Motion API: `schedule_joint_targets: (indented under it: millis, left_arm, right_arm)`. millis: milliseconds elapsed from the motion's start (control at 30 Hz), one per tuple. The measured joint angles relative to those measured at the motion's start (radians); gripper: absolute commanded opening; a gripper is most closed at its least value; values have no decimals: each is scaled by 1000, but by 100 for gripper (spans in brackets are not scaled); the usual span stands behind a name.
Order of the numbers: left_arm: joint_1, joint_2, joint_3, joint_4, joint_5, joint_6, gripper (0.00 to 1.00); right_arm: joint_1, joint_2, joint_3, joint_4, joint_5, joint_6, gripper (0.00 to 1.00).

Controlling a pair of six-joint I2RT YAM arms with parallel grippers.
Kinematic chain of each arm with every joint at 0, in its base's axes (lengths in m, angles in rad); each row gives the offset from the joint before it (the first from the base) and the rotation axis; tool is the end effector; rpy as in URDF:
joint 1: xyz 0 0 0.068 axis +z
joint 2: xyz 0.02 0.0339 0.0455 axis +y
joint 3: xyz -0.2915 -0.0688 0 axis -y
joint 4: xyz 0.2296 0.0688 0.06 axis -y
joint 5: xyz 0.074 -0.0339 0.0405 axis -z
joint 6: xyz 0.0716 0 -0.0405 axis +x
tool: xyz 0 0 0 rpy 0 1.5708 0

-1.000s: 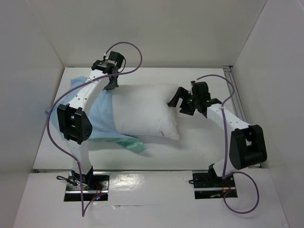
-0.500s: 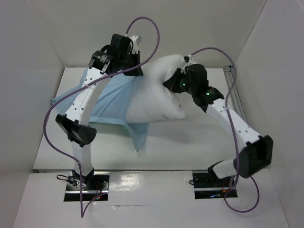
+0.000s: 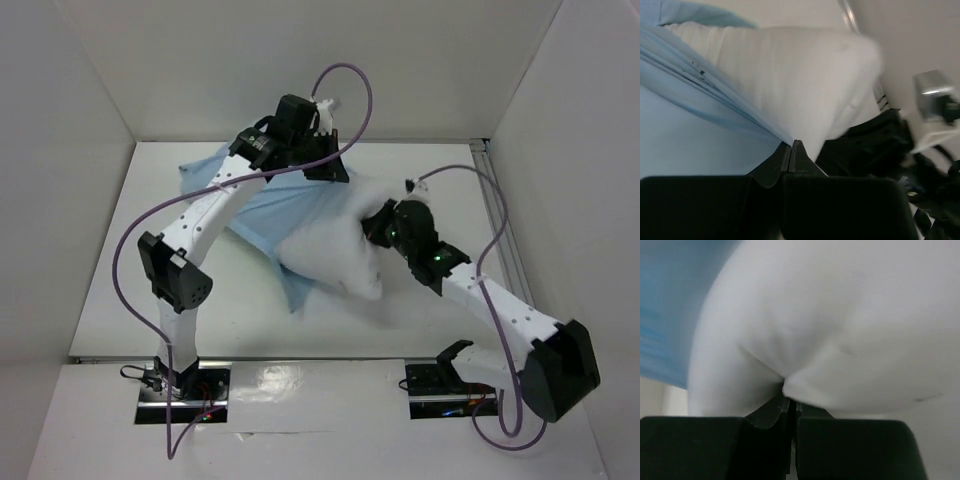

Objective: Put the pillow into the pillowcase

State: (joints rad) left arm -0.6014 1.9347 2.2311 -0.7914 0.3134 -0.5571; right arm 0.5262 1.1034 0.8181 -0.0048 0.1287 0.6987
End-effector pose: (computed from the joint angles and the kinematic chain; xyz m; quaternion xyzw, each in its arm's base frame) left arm 0.3593 -0.2733 0.4428 0.0987 0.8463 -0.3892 0.3501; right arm 0.2336 0.1251 0.3252 0.1072 0.7939 0.3006 0.5175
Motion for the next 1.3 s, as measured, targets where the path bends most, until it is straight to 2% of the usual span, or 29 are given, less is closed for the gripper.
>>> schedule_joint_targets:
  millis: [33, 67, 133, 167, 200, 233, 267, 300, 433, 667, 767, 833, 967, 1100, 1200, 1300]
  left_arm:
    - [0, 19, -18, 0, -3, -1, 10]
    - [0, 37, -33, -1, -5, -2, 28]
    - [-4, 61, -38, 10, 11, -18, 50]
    - [-7, 62, -38, 17, 32, -26, 75]
    - [-10, 59, -31, 21, 49, -23, 83]
    - [-14, 55, -13, 23, 67, -22, 90]
    - [-18, 51, 9, 17, 64, -10, 95]
    - [-17, 44, 34, 0, 52, 7, 100]
    - [35, -74, 1, -65, -60, 63, 100]
    - [162, -601, -357, -53, -322, 82, 100]
    - [200, -756, -483, -23, -401, 74, 100]
    - [216, -824, -631, 32, -432, 52, 100]
    - [248, -861, -1006, 124, -430, -8, 100]
    - [260, -790, -1332, 205, -355, -70, 100]
    - [259, -805, -1470, 296, -308, -106, 100]
    - [263, -792, -1514, 402, -292, -118, 100]
  right_arm:
    - [3, 18, -45, -22, 9, 18, 0]
    - [6, 50, -79, -60, 16, 31, 0]
    - [15, 116, -121, -154, 31, 58, 0]
    - [19, 124, -124, -203, 38, 64, 27]
    - [21, 119, -120, -222, 42, 67, 51]
    - [24, 106, -103, -249, 47, 56, 70]
    - [23, 92, -79, -277, 53, 35, 81]
    - [23, 83, -49, -311, 58, 14, 98]
    - [23, 70, 133, -470, 66, -106, 100]
    - [27, 28, 383, -538, 103, -234, 100]
    - [30, 23, 444, -556, 116, -265, 100]
    - [37, 36, 480, -569, 116, -286, 100]
    - [87, 118, 570, -609, 97, -322, 100]
    - [145, 246, 629, -661, 85, -344, 100]
    - [153, 328, 629, -720, 67, -345, 100]
    - [152, 356, 604, -747, 50, -339, 100]
